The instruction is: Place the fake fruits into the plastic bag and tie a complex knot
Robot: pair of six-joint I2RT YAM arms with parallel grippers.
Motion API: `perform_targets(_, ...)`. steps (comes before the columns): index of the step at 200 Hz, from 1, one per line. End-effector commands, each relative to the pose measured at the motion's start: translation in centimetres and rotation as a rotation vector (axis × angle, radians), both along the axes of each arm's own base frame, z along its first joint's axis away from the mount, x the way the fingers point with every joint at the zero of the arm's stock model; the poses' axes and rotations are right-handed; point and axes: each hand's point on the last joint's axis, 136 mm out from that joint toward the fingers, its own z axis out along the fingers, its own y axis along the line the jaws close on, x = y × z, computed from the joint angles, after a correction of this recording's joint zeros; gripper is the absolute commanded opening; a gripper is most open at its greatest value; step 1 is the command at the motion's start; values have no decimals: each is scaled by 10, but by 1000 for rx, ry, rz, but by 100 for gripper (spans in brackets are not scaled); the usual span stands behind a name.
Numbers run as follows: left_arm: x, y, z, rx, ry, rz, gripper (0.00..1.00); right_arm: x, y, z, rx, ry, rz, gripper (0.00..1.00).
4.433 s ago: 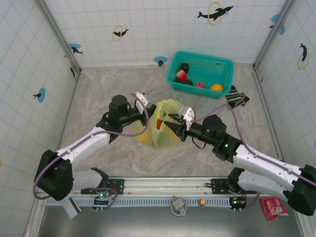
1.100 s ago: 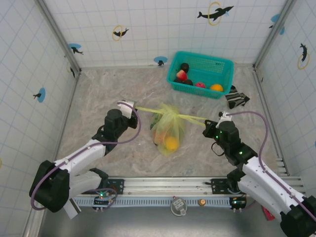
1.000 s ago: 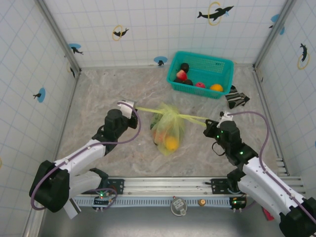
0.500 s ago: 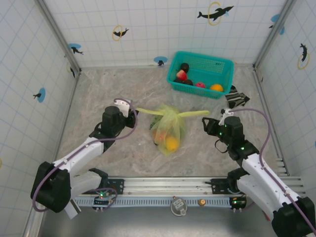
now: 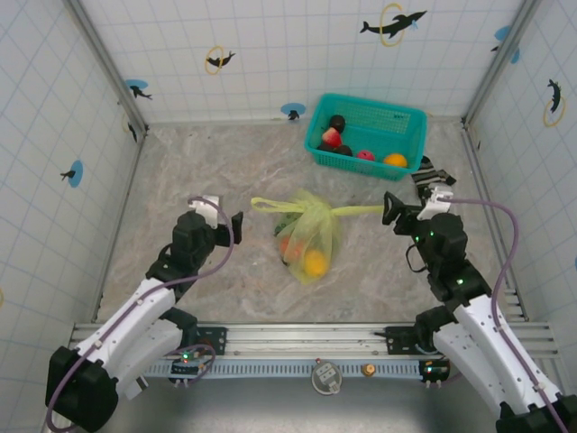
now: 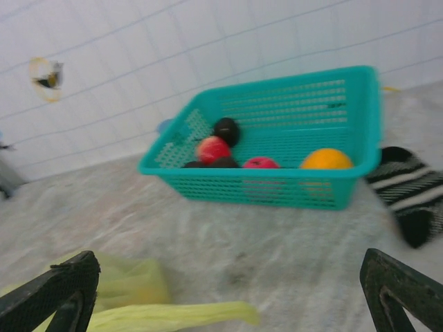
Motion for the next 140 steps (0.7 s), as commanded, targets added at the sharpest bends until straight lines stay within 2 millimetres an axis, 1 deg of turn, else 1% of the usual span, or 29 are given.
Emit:
perform_targets(1,14,43,10,114,-89,233,98,2,-72,-18,-114,46,-424,99)
perform_targets(2,14,43,11,119,-94,233,98,2,-73,-19,-112,49,-435,100)
perform_targets(4,17,51,11,136,-98,258,98,0,-80,-22,-120,53,-472,100)
perform_targets(9,21,56,11,166,-107,268,98,-1,-89,-25,-146,53,-526,100)
perform_targets(14,27,60,13,183,-126,284,98,0,-93,-29,-179,48,-545,99)
perform_targets(23,34,71,8,186,-127,325,98,0,-102,-35,-246,33,-578,100)
perform_targets(26,37,75,5,177,-123,338,98,-1,-105,-39,-271,34,-591,100)
perform_targets(29,39,80,2,160,-118,358,98,0,-108,-37,-276,14,-610,99)
perform_targets(37,44,90,-8,98,-99,385,98,0,-117,-45,-322,2,-632,100)
perform_targets(43,48,93,-16,53,-86,370,98,1,-120,-51,-342,-9,-626,99)
perform_targets(47,51,96,-21,32,-80,366,98,2,-123,-59,-348,-6,-618,99)
perform_targets(55,53,101,-32,19,-70,372,98,6,-124,-70,-341,-2,-576,99)
perform_targets(63,55,107,-43,20,-61,386,97,11,-120,-85,-354,9,-493,99)
perform_targets(71,54,113,-56,25,-36,403,98,13,-115,-104,-362,32,-418,99)
perform_targets(77,54,120,-66,22,-18,433,98,11,-118,-120,-350,61,-405,99)
perform_targets(83,52,126,-77,19,7,463,98,10,-117,-134,-337,87,-371,99)
perform_targets(89,51,128,-86,19,28,463,98,8,-116,-150,-337,127,-341,99)
perform_targets(94,49,127,-92,28,39,444,98,6,-115,-160,-336,156,-330,99)
perform_targets(102,46,131,-99,29,35,462,98,3,-116,-169,-335,165,-327,99)
perform_targets(111,36,136,-105,-8,11,492,97,2,-110,-171,-320,124,-300,99)
perform_targets(118,30,133,-106,-42,-14,471,98,-2,-105,-170,-302,73,-280,99)
perform_targets(122,29,130,-102,-55,-42,443,98,-5,-104,-168,-290,41,-279,99)
perform_targets(128,28,122,-106,-43,-17,376,98,-9,-102,-163,-281,-3,-272,99)
perform_targets(132,31,117,-103,-30,-36,337,98,-11,-100,-161,-278,-24,-260,99)
perform_targets(140,32,114,-103,-7,-42,305,98,-10,-95,-160,-277,-42,-224,100)
